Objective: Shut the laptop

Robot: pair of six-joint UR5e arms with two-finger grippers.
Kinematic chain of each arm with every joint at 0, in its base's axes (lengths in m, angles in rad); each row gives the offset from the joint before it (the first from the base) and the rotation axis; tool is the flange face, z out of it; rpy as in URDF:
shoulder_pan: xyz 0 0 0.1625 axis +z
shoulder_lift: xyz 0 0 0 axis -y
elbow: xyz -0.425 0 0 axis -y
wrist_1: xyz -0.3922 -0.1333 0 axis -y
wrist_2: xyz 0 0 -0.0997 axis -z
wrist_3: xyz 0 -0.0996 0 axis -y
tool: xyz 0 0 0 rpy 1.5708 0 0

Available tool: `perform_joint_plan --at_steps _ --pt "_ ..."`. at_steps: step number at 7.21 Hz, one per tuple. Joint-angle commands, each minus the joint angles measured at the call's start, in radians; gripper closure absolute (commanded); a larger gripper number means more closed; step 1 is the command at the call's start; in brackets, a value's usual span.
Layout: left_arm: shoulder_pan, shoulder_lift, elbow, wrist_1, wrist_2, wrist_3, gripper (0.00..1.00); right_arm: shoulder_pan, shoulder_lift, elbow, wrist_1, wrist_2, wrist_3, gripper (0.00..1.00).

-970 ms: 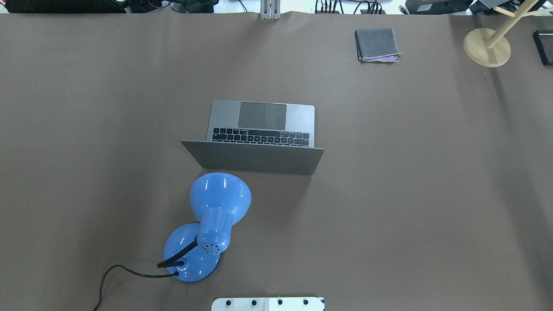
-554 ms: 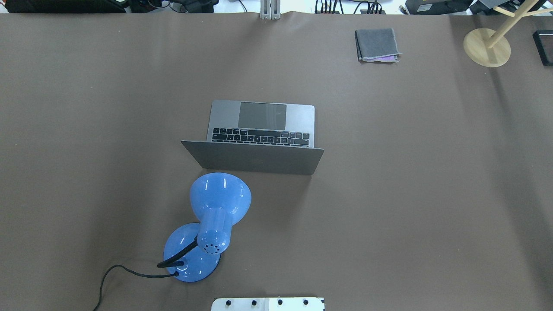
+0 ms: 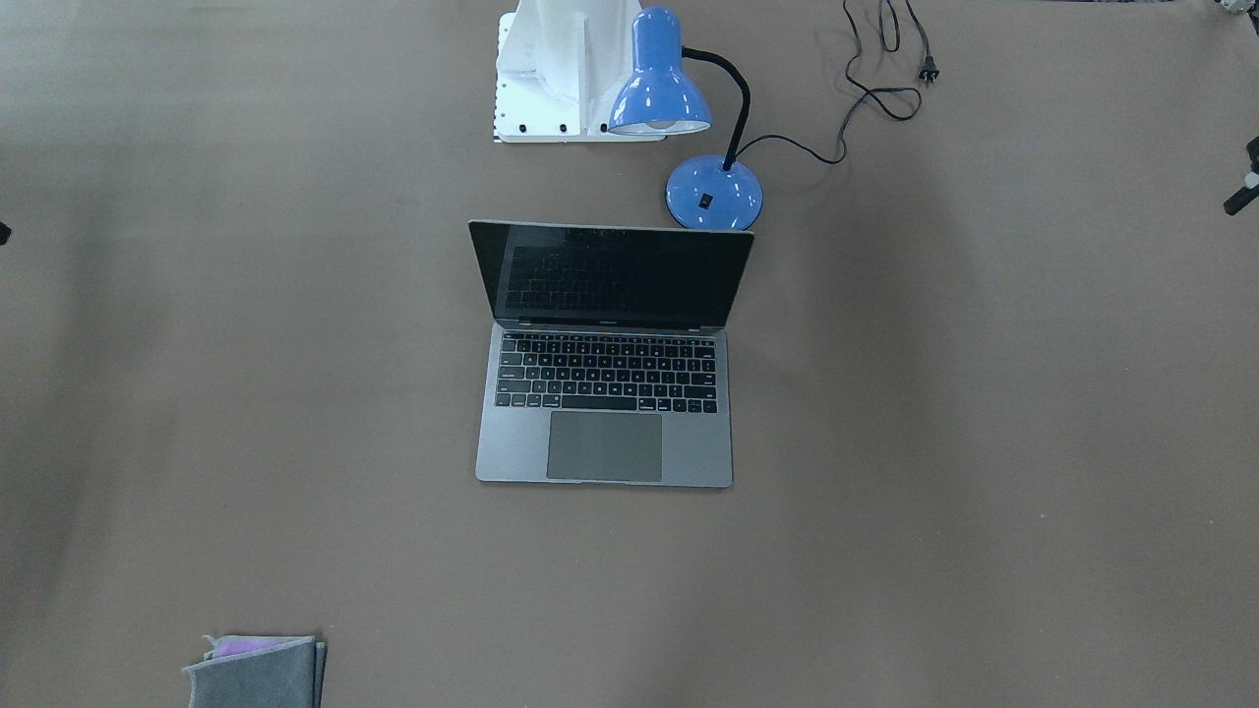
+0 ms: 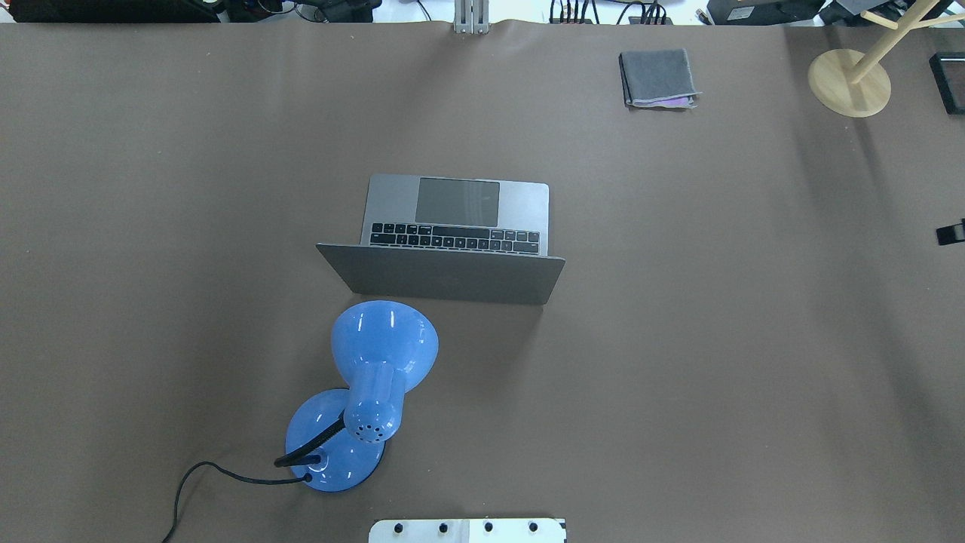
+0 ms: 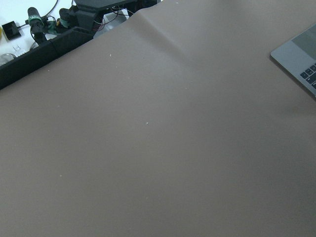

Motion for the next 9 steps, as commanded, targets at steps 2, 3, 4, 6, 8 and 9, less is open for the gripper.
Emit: perform_joint_plan --at_steps 2,3,4,6,8,9 --pt "0.153 -0.026 0.002 -0.203 -0.002 -0.422 0.02 -0.365 0.059 0.108 0.13 -0.268 0.455 0.06" --pt "0.245 -0.051 0.004 -0.312 0.009 -0.614 0.03 -0.443 0.056 0.136 0.13 -0.325 0.515 0.11" --pt "0.322 -0.087 0.004 -0.36 0.013 -0.736 0.03 -0.494 0.053 0.162 0.13 -0.343 0.562 0.23" --pt "0.388 -0.136 -0.007 -0.376 0.015 -0.852 0.42 -0.597 0.051 0.207 0.129 -0.399 0.635 0.71" --pt "0.451 -0.154 -0.019 -0.376 0.071 -0.914 1.0 -0.687 0.049 0.218 0.129 -0.493 0.644 1.0" --pt "0.52 -0.155 -0.036 -0.377 0.138 -1.006 1.0 -0.759 0.053 0.234 0.127 -0.587 0.694 1.0"
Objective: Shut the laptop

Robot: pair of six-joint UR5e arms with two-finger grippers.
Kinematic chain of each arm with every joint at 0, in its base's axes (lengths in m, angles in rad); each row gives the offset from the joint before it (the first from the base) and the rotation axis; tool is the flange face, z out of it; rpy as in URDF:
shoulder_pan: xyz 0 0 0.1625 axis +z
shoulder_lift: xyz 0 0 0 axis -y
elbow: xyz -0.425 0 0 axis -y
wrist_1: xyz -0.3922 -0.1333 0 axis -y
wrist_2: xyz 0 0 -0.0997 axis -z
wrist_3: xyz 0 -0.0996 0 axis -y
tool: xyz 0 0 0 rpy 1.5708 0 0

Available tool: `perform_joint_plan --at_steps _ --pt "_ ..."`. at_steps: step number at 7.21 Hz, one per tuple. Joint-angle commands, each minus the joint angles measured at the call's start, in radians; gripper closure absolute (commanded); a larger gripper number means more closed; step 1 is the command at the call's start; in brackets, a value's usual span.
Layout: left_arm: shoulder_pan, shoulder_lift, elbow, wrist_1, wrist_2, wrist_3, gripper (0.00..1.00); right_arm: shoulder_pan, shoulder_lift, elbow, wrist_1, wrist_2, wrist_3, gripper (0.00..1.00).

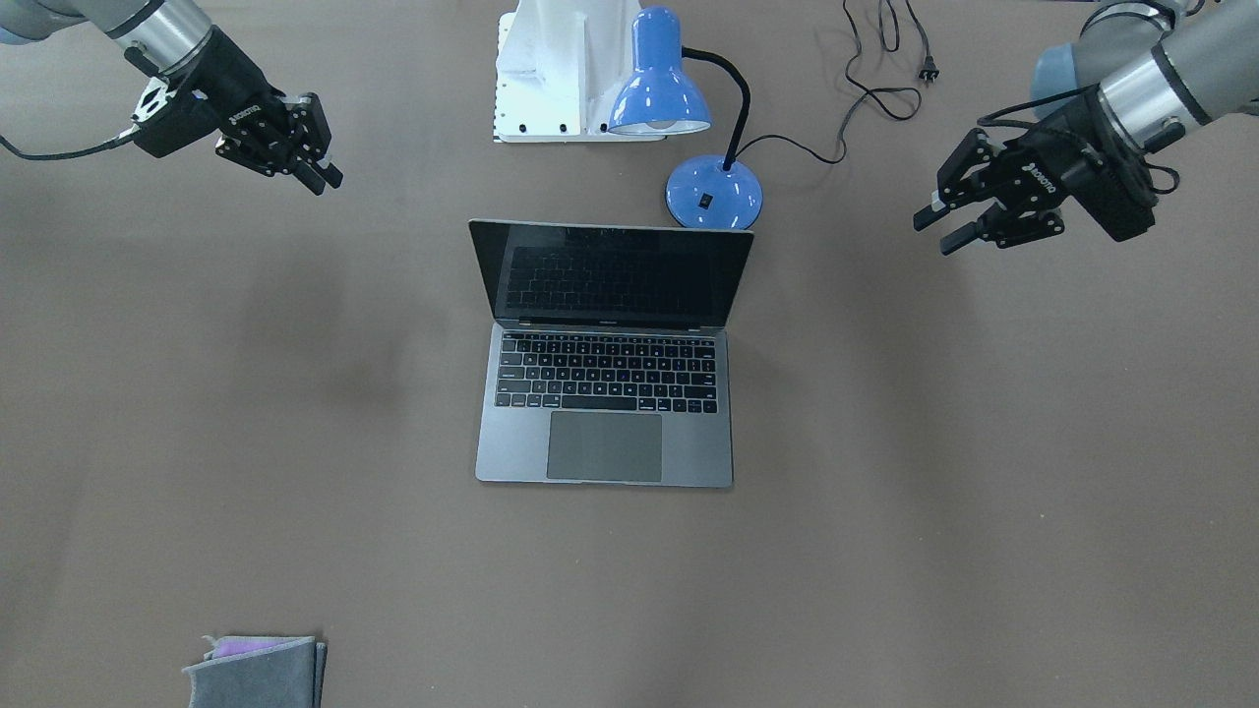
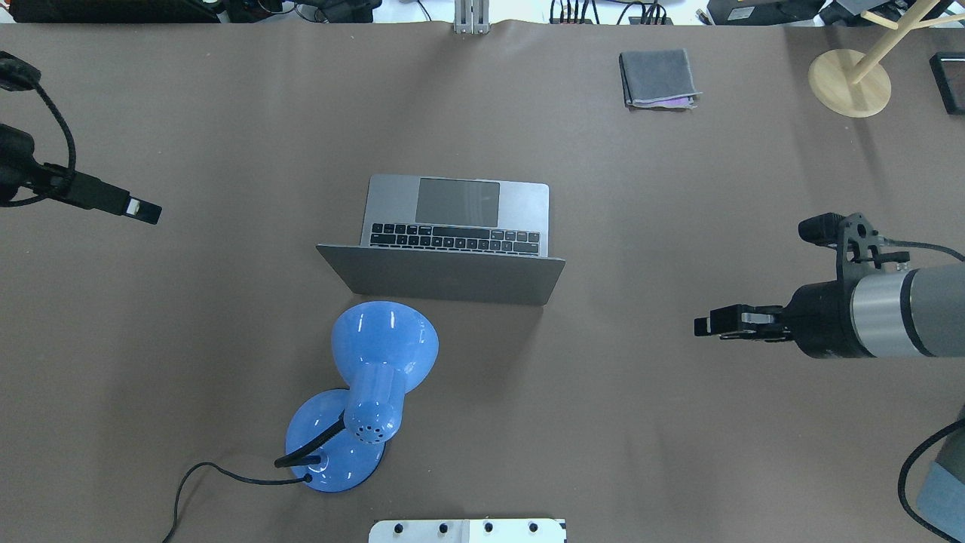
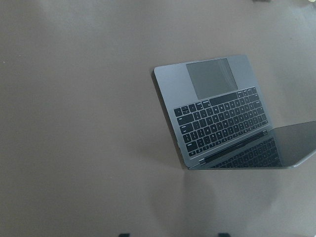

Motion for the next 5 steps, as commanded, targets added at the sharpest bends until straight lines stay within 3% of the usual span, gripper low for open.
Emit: perform_joint_plan --at_steps 1,2,4,5 --pt "0.115 -0.037 -0.02 -0.006 0.086 -0.161 1.0 -0.118 0.017 0.047 -0.042 -0.146 0.058 1.0" --pt "0.167 -0.039 -0.018 -0.006 0.122 -0.177 1.0 -0.125 0.07 0.09 -0.143 -0.147 0.075 1.0" --pt "0.285 -0.079 -0.011 -0.006 0.236 -0.235 1.0 -0.146 0.291 0.092 -0.414 -0.174 0.167 1.0" --pt "0.325 -0.102 -0.012 -0.006 0.262 -0.275 1.0 -0.165 0.346 0.09 -0.473 -0.203 0.195 1.0"
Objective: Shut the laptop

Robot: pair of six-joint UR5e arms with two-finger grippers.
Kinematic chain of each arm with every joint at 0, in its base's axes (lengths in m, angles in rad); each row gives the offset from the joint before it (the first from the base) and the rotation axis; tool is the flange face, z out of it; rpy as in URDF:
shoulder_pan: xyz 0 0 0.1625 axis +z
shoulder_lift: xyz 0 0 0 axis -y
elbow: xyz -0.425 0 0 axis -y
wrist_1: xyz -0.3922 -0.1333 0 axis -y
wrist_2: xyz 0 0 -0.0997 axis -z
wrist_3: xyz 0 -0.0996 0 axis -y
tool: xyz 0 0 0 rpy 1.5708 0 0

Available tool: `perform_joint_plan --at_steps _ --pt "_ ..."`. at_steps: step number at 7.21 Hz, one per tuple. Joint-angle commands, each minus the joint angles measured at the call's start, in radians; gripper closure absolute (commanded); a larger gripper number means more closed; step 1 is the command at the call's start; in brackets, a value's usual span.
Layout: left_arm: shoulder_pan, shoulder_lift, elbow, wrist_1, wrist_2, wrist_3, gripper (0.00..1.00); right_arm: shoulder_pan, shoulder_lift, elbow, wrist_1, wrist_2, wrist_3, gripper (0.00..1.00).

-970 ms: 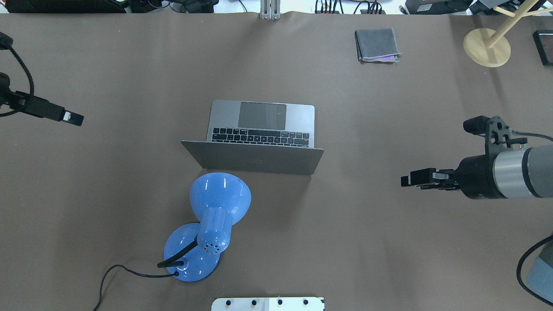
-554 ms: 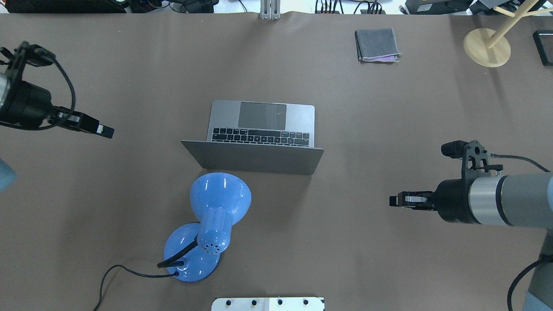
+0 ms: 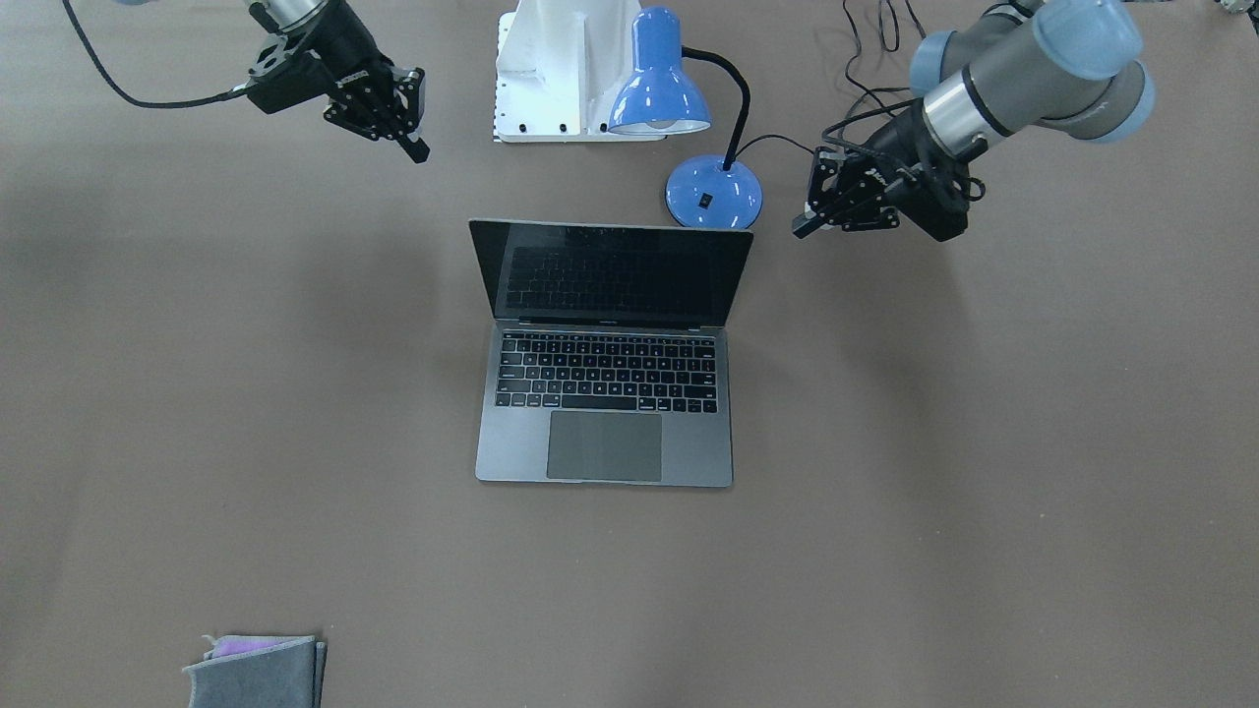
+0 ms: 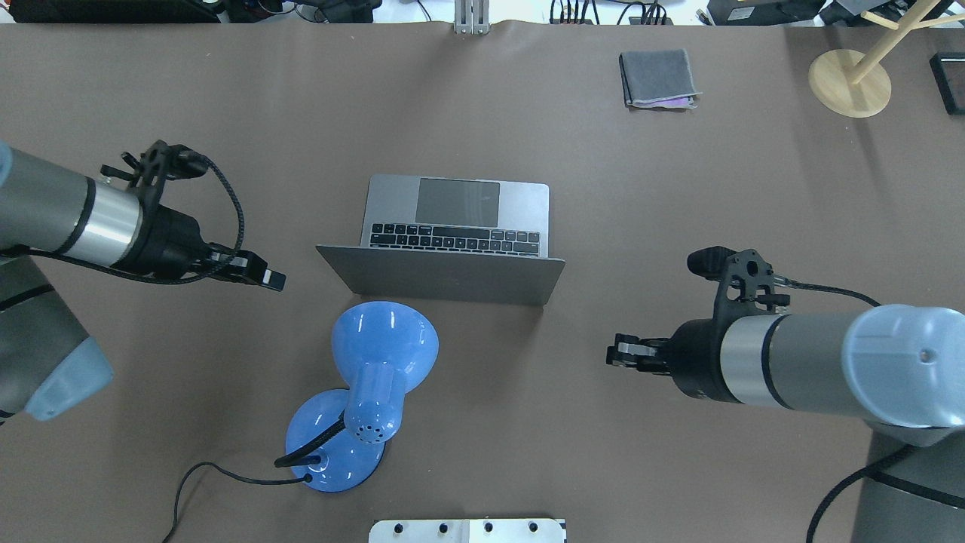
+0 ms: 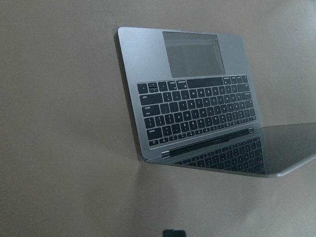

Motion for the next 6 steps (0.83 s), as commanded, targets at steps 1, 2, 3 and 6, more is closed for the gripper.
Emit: perform_joint_plan --at_steps 1,2,3,6 --pt "0.083 -0.046 0.002 0.0 0.071 -0.058 1.0 -0.032 0.121 -0.005 -0.112 -0.05 0.041 1.0" --pt "0.085 -0.057 0.001 0.0 0.076 -0.078 1.0 -0.042 0.138 -0.026 -0.112 -0.058 0.042 1.0" --pt "0.085 -0.075 0.005 0.001 0.076 -0.101 1.0 -0.042 0.17 -0.06 -0.113 -0.074 0.042 1.0" --pt "0.083 -0.085 0.001 0.0 0.073 -0.1 1.0 -0.014 0.199 -0.094 -0.112 -0.101 0.029 1.0"
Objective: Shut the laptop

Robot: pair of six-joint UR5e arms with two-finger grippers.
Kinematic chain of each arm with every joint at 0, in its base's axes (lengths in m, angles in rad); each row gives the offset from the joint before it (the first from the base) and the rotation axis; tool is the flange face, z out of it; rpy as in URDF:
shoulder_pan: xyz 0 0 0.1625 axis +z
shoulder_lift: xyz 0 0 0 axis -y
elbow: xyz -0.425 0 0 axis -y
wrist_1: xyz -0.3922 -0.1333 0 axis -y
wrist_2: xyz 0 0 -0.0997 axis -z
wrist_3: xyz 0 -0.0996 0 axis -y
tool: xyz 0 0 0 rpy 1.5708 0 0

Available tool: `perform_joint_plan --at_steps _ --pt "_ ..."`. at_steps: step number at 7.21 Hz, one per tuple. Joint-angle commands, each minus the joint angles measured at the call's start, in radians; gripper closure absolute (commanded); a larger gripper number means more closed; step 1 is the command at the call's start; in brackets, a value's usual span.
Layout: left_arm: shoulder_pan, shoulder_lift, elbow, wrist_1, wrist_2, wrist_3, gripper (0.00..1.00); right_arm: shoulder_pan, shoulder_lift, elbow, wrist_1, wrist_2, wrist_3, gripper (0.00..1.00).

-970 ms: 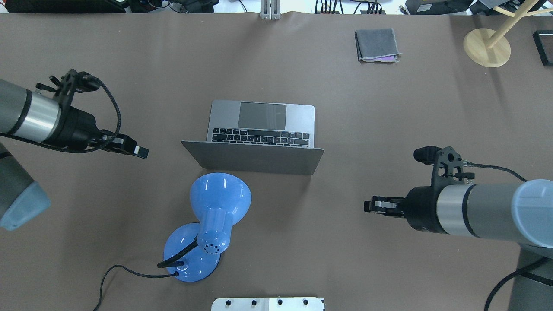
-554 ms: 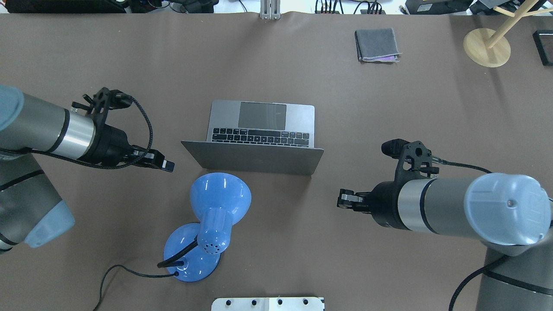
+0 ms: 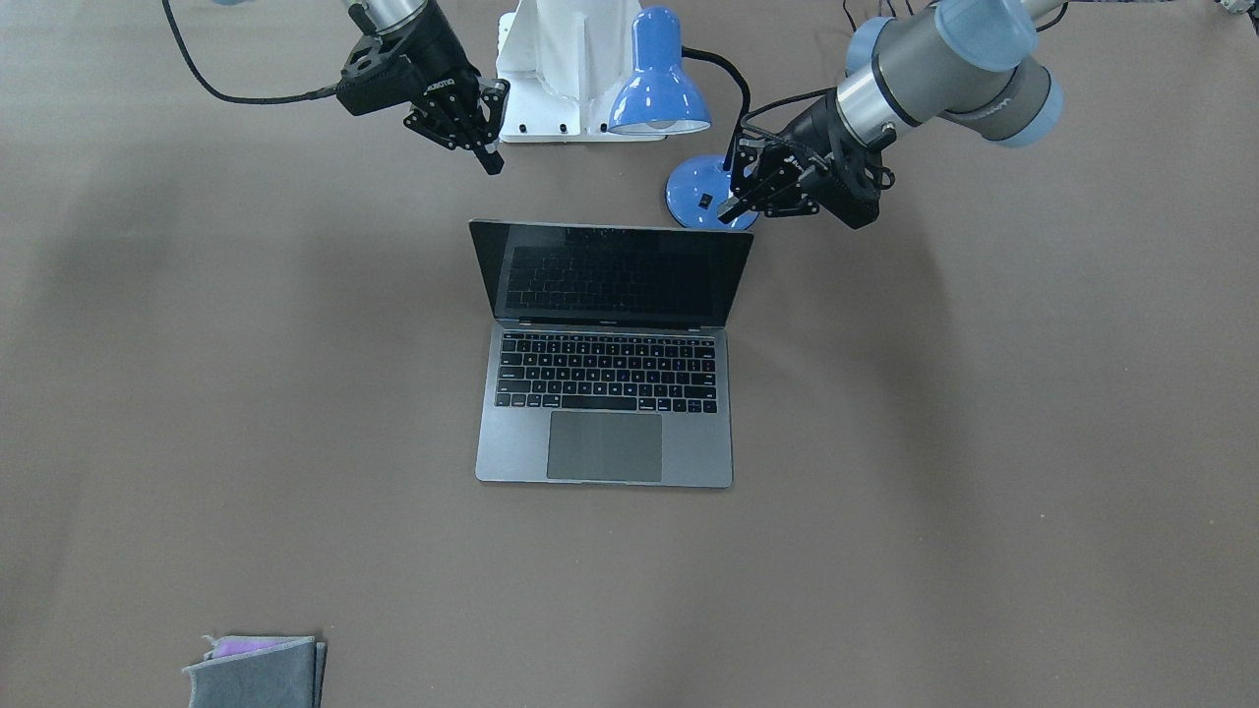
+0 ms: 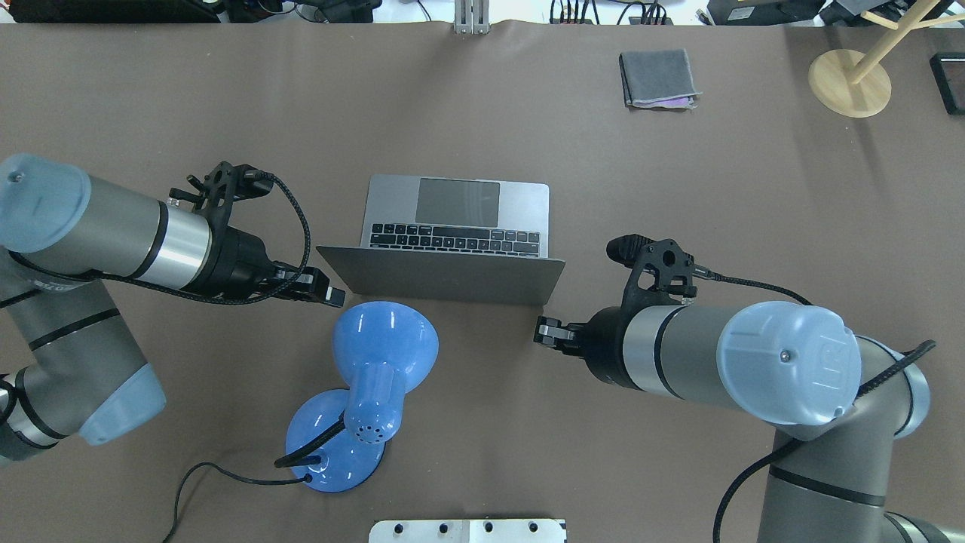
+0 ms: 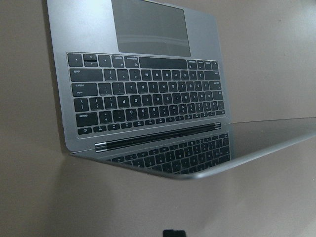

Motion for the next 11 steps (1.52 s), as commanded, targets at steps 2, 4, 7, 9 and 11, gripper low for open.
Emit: perform_joint_plan --at_steps 2,4,7,9,11 --pt "-0.011 -0.01 0.007 0.004 0.002 0.001 1.0 0.063 0.026 -0.014 0.003 -0.005 -0.012 1.0" --pt "-0.032 -0.016 0.019 0.007 0.002 0.004 1.0 0.07 0.059 -0.069 0.003 -0.005 -0.012 1.0" --pt "-0.066 -0.068 0.087 0.008 0.002 0.007 1.0 0.096 0.104 -0.124 0.003 -0.005 -0.012 1.0" --pt "-0.095 -0.104 0.131 0.01 0.002 0.008 1.0 0.143 0.121 -0.16 0.004 -0.004 -0.037 1.0" --pt "-0.117 -0.127 0.177 0.01 0.002 0.033 1.0 0.2 0.185 -0.259 0.007 0.002 -0.043 1.0"
